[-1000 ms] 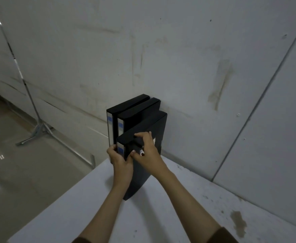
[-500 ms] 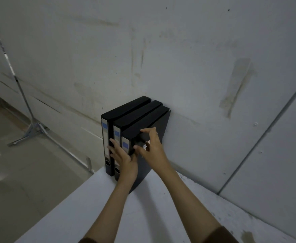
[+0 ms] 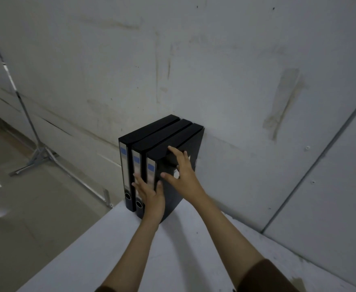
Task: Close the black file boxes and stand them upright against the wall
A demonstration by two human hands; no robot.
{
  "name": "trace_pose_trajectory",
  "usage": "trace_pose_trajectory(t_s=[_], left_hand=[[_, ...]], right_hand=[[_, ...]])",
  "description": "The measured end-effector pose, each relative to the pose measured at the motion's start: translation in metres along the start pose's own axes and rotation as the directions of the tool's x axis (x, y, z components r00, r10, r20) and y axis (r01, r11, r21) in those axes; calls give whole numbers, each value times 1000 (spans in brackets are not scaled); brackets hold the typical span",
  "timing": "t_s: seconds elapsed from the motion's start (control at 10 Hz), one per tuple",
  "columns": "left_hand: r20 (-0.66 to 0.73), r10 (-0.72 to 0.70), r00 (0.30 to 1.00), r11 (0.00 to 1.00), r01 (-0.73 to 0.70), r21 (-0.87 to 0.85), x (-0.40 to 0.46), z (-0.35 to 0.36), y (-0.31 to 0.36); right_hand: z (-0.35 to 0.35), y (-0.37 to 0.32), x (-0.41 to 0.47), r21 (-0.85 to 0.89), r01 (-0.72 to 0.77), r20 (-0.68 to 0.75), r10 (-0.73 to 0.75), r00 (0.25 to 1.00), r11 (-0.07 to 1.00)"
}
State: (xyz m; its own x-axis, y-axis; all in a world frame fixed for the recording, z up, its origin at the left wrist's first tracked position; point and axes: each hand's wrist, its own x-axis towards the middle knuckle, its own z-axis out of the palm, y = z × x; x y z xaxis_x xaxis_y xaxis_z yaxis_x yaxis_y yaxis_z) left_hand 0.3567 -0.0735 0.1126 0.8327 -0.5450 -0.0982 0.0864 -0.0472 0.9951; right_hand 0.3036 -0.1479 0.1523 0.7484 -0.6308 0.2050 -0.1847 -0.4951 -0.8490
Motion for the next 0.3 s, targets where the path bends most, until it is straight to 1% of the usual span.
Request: trace_pose_trajectory(t_s=[0.1,0.2,0.3], left_hand=[[-86,-1,996,999,-2,-37,-8,-2,16],[-130,41,991,998,-47,-42,-19,-4,29],[-161,119,980,990,-129,-56,-36,-9,47]], right_hand=[[-4,-5,-11,-6,-18,89,19,996,1000],[-7,-10,-19,3,13,82,-13,997,1000],[-16,-19,-32,46,19,49,-21,999,999]])
